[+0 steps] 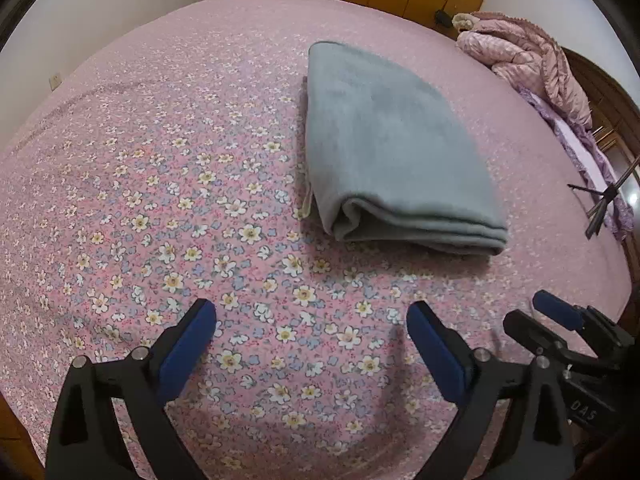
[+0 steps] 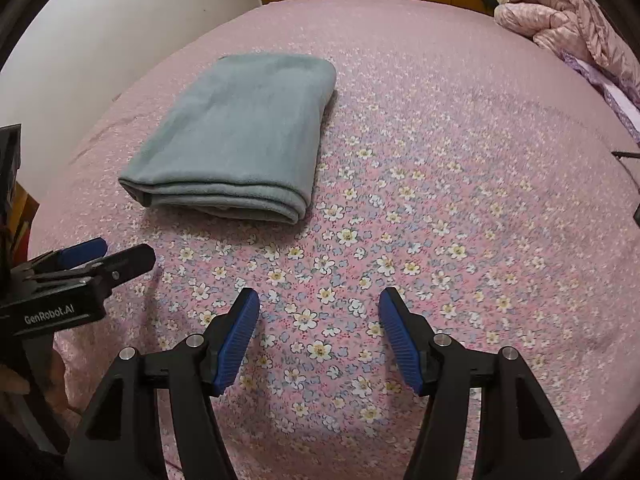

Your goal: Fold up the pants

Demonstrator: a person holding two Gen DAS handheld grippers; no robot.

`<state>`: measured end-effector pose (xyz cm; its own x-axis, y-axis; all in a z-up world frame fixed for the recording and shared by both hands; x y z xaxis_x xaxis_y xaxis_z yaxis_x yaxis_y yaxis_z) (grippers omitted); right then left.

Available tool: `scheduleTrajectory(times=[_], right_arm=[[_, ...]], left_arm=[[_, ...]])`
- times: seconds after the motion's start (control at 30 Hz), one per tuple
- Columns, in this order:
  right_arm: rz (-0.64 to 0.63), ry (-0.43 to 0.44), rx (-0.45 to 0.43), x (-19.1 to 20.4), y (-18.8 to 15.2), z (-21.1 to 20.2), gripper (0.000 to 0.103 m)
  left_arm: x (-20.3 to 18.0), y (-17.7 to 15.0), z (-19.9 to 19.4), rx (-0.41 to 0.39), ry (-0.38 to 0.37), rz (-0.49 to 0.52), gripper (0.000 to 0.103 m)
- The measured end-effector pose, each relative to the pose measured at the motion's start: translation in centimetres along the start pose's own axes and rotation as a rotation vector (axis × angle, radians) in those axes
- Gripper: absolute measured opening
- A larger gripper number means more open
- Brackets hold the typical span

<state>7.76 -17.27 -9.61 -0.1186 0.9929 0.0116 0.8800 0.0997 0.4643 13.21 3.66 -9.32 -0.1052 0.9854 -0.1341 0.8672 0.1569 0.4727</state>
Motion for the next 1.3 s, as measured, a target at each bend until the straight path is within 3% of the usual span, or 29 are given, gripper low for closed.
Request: scheduleTrajectory(times=[0.47,0.83,1.3], right_arm=[[-0.026,-0.023,-0.050,0.4,-0.4,1.3,0.077],[-0.051,-0.030,-0.062,0.6,-0.4,1.5,0.083],[-0.063,-0.030,-0.067,0.7,-0.4,1.5,0.085]], left_arm=[[-2.1,-0.5,1.4,0.011,0.103,0.071,0.103],[-3.9,-0.3,1.9,0.006,0.114,0.063,0.103],[-2.6,-0.4,1.7,0.005,0.113,0.064,0.103]])
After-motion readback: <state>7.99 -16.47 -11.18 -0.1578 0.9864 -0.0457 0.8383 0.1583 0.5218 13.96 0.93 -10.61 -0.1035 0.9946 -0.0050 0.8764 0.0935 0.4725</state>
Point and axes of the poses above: each gripper's, at about its wrist camera, not at the fingertips, and z roughly the way its jaws point, x to its left, y to its top, the point moved 3 cm from there along z, roughly the way its jaws point, and after that the axes turned 1 degree about z, right-handed, at the moved point
